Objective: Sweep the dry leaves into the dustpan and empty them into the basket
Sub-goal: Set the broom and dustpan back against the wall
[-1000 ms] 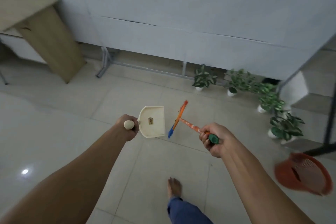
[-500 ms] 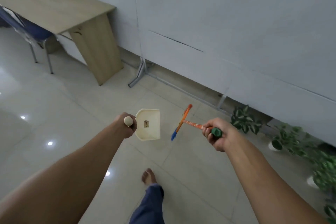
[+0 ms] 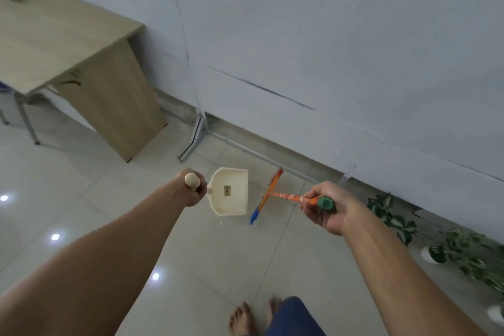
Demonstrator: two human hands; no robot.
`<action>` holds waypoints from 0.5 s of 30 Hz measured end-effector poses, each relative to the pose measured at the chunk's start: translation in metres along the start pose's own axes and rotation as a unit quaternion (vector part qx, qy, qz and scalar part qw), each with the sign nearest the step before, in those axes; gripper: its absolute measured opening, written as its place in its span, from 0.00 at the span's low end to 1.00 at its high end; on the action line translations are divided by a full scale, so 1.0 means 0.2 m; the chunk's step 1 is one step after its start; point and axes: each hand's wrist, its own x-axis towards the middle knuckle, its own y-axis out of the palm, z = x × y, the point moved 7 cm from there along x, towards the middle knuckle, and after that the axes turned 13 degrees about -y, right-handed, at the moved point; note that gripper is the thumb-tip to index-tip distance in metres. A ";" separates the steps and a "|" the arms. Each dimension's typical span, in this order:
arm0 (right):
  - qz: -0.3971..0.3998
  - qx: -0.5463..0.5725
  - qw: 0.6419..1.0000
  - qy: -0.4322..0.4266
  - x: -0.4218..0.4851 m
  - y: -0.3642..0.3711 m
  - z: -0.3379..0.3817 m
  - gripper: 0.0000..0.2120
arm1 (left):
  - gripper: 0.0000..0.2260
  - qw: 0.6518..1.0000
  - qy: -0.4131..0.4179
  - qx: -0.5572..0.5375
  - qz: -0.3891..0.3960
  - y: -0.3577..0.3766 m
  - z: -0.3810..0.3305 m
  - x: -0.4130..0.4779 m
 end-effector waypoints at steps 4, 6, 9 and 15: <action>0.046 0.024 0.998 -0.019 0.16 0.15 0.27 0.05 | 0.01 0.989 0.016 0.130 -0.063 0.30 -0.18 0.01; 0.066 0.005 0.995 -0.068 0.28 0.23 0.41 0.08 | 0.04 0.984 0.021 0.165 -0.062 0.47 -0.29 0.04; 0.049 -0.037 0.988 -0.144 0.47 0.32 0.64 0.16 | 0.03 0.972 0.025 0.225 -0.057 0.74 -0.41 0.02; 0.087 -0.073 0.972 -0.207 0.71 0.52 0.93 0.14 | 0.04 0.938 0.022 0.343 -0.053 1.19 -0.62 0.17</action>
